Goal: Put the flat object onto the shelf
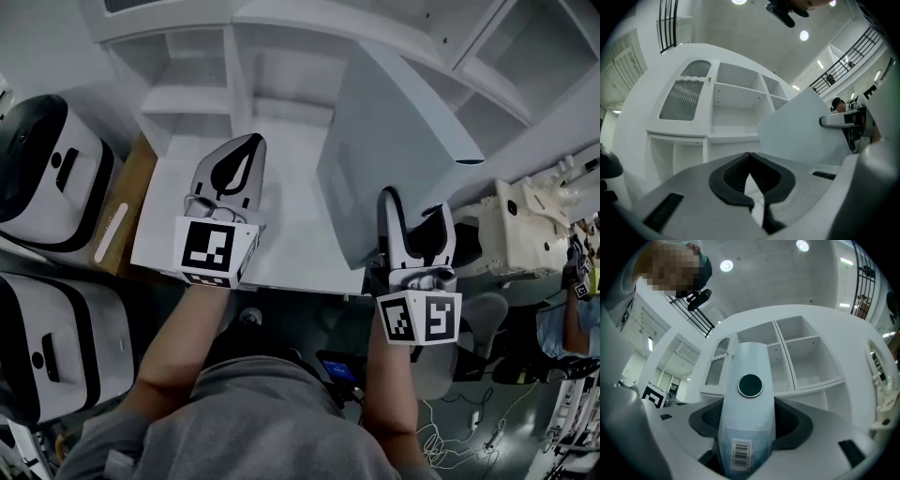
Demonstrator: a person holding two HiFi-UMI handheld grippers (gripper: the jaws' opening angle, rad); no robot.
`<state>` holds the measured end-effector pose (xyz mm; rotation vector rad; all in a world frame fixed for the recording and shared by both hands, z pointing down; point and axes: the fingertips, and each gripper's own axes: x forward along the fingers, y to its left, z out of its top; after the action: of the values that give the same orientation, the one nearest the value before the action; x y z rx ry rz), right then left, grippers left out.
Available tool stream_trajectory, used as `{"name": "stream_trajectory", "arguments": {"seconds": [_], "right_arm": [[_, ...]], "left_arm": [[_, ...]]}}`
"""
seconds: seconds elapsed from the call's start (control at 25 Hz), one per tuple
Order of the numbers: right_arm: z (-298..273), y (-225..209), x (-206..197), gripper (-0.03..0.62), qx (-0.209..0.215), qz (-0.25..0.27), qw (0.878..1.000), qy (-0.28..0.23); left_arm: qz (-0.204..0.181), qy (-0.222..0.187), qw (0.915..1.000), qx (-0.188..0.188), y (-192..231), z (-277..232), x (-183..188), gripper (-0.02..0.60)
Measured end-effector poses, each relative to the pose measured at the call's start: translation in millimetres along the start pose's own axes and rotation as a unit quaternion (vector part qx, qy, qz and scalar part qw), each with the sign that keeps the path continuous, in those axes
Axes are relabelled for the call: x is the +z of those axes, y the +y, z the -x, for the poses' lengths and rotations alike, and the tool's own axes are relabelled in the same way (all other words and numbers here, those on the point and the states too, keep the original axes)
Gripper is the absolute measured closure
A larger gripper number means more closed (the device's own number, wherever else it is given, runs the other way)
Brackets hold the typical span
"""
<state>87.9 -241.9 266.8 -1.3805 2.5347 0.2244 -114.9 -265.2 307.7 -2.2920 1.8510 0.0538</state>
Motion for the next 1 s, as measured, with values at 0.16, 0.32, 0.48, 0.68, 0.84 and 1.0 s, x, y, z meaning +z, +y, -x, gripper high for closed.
{"name": "stream_trajectory", "arguments": {"seconds": [0.16,0.32,0.48,0.68,0.84,1.0], "right_arm": [[-13,3,-1,0.295,-0.015,0.009,1.000,-0.004],[-24,11,-1,0.295,-0.023,0.017,1.000,-0.005],[-31,14,0,0.295,-0.025,0.020,0.999,-0.006],[-39,12,-2,0.295,-0.017,0.017,1.000,-0.003],[-48,5,-3,0.295,0.001,0.011,1.000,-0.007],[-53,0,2,0.295,0.032,0.004,0.999,-0.009]], "left_arm": [[0.006,-0.005,0.9998,-0.017,13,-14,-5,0.575],[0.013,-0.011,0.9995,-0.026,27,-24,-6,0.575],[0.020,-0.014,0.9993,-0.029,36,-31,-6,0.575],[0.023,-0.014,0.9995,-0.016,44,-36,-7,0.575],[0.018,-0.013,0.9997,-0.004,44,-46,-5,0.575],[0.012,-0.015,0.9997,0.013,42,-60,-1,0.575]]}}
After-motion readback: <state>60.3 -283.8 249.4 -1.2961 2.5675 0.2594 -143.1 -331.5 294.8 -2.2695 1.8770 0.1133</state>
